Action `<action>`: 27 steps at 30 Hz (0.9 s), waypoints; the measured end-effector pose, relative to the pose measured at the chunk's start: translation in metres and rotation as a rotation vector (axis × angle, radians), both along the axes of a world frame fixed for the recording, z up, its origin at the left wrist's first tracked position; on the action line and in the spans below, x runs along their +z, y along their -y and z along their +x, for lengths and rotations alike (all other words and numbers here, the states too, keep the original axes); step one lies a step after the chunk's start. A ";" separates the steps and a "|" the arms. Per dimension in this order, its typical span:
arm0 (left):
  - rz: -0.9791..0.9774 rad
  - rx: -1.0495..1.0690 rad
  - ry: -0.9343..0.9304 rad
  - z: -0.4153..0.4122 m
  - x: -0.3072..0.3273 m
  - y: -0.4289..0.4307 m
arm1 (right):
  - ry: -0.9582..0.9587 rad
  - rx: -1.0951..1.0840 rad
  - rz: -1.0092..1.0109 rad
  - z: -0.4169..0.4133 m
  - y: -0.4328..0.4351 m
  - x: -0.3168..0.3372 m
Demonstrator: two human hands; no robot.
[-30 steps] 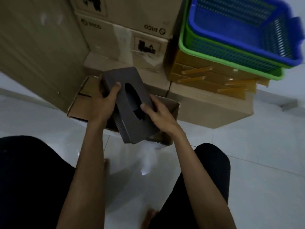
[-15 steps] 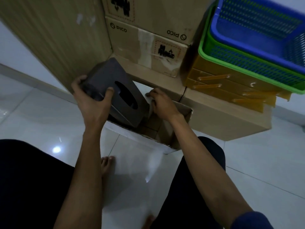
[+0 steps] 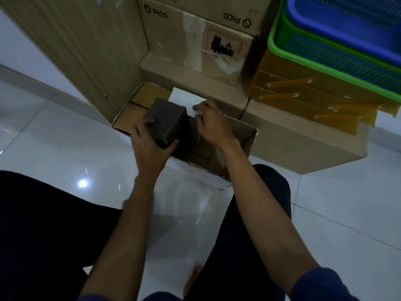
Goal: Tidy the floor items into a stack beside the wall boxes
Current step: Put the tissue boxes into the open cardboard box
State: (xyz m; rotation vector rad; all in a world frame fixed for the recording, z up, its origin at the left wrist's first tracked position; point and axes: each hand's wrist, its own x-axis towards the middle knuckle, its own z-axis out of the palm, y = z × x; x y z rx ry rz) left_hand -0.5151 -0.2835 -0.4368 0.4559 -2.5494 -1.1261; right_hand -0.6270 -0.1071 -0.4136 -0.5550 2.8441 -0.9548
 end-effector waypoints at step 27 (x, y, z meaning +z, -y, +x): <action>-0.479 -0.017 0.588 -0.049 -0.024 -0.042 | 0.035 -0.023 0.039 0.019 0.015 0.002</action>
